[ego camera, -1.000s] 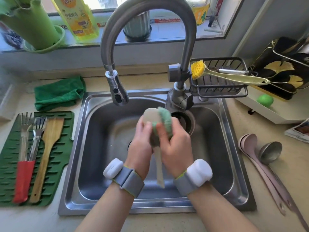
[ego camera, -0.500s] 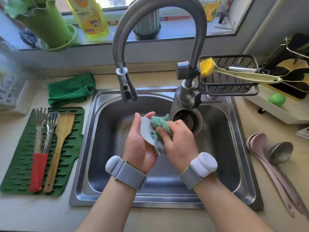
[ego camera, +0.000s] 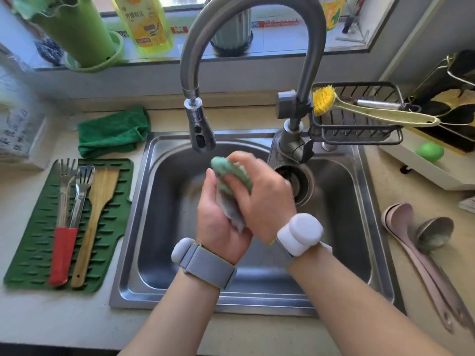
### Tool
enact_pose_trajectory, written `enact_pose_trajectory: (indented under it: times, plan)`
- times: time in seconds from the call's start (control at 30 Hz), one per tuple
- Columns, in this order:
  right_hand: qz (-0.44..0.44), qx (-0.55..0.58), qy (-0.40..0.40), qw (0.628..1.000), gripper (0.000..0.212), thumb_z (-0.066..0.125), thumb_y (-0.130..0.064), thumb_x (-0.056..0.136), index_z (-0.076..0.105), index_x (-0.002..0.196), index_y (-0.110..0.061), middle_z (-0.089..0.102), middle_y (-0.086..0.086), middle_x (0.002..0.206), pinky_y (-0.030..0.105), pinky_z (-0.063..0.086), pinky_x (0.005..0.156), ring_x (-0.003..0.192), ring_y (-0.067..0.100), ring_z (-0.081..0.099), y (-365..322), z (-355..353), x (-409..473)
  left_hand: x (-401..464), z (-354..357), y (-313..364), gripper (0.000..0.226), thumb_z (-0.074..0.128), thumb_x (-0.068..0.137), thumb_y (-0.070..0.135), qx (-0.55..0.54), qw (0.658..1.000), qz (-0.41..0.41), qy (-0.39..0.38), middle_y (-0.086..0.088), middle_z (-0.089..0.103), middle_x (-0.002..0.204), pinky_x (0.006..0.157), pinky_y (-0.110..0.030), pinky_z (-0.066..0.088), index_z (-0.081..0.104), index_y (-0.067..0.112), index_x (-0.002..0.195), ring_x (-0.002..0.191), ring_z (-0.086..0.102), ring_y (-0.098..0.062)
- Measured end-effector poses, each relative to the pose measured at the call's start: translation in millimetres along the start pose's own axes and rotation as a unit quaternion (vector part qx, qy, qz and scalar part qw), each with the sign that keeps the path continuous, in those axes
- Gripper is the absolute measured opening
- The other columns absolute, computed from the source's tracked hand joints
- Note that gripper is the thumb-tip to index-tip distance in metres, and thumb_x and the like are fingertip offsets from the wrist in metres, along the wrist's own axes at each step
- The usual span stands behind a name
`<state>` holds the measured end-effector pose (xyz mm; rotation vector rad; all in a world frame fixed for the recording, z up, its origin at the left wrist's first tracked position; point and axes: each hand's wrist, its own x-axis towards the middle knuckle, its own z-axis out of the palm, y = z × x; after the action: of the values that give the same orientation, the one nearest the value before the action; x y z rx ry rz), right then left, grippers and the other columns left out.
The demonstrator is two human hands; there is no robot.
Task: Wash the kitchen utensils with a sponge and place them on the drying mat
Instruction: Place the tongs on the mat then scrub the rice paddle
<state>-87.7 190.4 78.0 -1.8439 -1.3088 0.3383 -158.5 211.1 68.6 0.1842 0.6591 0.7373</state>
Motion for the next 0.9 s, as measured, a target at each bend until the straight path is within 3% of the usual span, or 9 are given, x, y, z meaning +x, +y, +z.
enact_pose_trajectory:
  times: [0.07,0.17,0.27,0.33,0.47,0.6,0.7,0.8,0.9]
  plan:
    - [0.019,-0.043,0.047,0.998,0.019,0.057,-0.034,0.089,0.062,0.105,-0.024,0.064,0.001,0.087,0.036,0.049,0.066,0.077,0.025,0.061,0,2,3,1,0,-2,0.050,0.038,0.095,0.052,-0.033,0.999,0.004,0.002,-0.010,0.061,0.121,0.113,-0.040,0.032,0.064,0.016,0.117,0.125,0.051,-0.028]
    - [0.003,0.008,-0.043,0.999,0.020,0.059,-0.034,0.086,0.065,0.104,-0.028,0.069,-0.002,0.094,0.032,0.048,0.072,0.085,0.020,0.063,-18,7,-15,4,-8,1,0.046,0.039,0.093,0.055,-0.026,0.999,0.007,0.025,-0.013,0.061,0.121,0.103,-0.045,0.040,0.058,0.024,0.121,0.120,0.052,-0.037]
    - [-0.012,-0.013,-0.039,0.999,0.019,0.057,-0.036,0.088,0.065,0.099,-0.022,0.068,0.001,0.089,0.037,0.052,0.067,0.081,0.025,0.063,-4,9,-4,2,-14,6,0.057,0.043,0.091,0.056,-0.035,0.999,0.014,0.025,-0.015,0.055,0.136,0.115,-0.045,0.029,0.058,0.016,0.129,0.135,0.044,-0.032]
    - [-0.008,-0.099,0.002,0.995,0.022,0.050,-0.036,0.091,0.062,0.095,-0.018,0.063,0.002,0.082,0.036,0.050,0.062,0.073,0.027,0.060,4,13,0,3,-13,6,0.054,0.044,0.090,0.054,-0.032,0.999,0.014,0.020,-0.013,0.062,0.124,0.114,-0.041,0.033,0.065,0.012,0.116,0.127,0.052,-0.028]
    - [0.001,-0.180,-0.035,0.983,0.024,0.043,-0.034,0.089,0.057,0.085,-0.015,0.062,0.005,0.072,0.033,0.042,0.054,0.065,0.030,0.058,20,15,-23,4,-18,20,0.041,0.044,0.092,0.054,-0.020,0.997,0.062,0.030,-0.012,0.065,0.106,0.100,-0.047,0.043,0.062,0.018,0.091,0.102,0.061,-0.035]
    - [0.163,-0.098,-0.058,0.980,0.021,0.044,-0.032,0.096,0.053,0.102,-0.014,0.065,0.010,0.095,0.038,0.036,0.065,0.091,0.036,0.058,34,-3,-23,1,-23,27,0.032,0.046,0.092,0.048,0.010,0.995,0.085,0.044,-0.007,0.064,0.101,0.096,-0.050,0.043,0.062,0.020,0.087,0.100,0.060,-0.036]
    - [0.036,-0.080,-0.077,0.993,0.021,0.048,-0.033,0.093,0.058,0.101,-0.015,0.068,0.006,0.095,0.035,0.043,0.068,0.088,0.029,0.062,-8,22,-14,2,-18,15,0.032,0.045,0.092,0.045,-0.020,0.996,0.079,0.043,-0.010,0.065,0.099,0.094,-0.044,0.044,0.060,0.018,0.085,0.092,0.062,-0.031]
    - [-0.028,-0.114,-0.051,0.992,0.026,0.043,-0.034,0.085,0.060,0.088,-0.014,0.063,0.006,0.074,0.035,0.047,0.061,0.071,0.030,0.058,-2,25,-11,1,-16,27,0.034,0.043,0.093,0.046,-0.014,0.994,0.101,0.034,-0.010,0.064,0.096,0.095,-0.044,0.047,0.060,0.017,0.086,0.090,0.064,-0.030]
    - [0.089,-0.180,-0.019,0.979,0.031,0.037,-0.033,0.083,0.058,0.086,-0.011,0.058,0.012,0.070,0.039,0.039,0.066,0.073,0.035,0.054,45,-3,-21,-6,-19,45,0.032,0.044,0.091,0.047,0.008,0.991,0.128,0.036,-0.004,0.063,0.093,0.095,-0.052,0.045,0.060,0.020,0.087,0.094,0.063,-0.034]
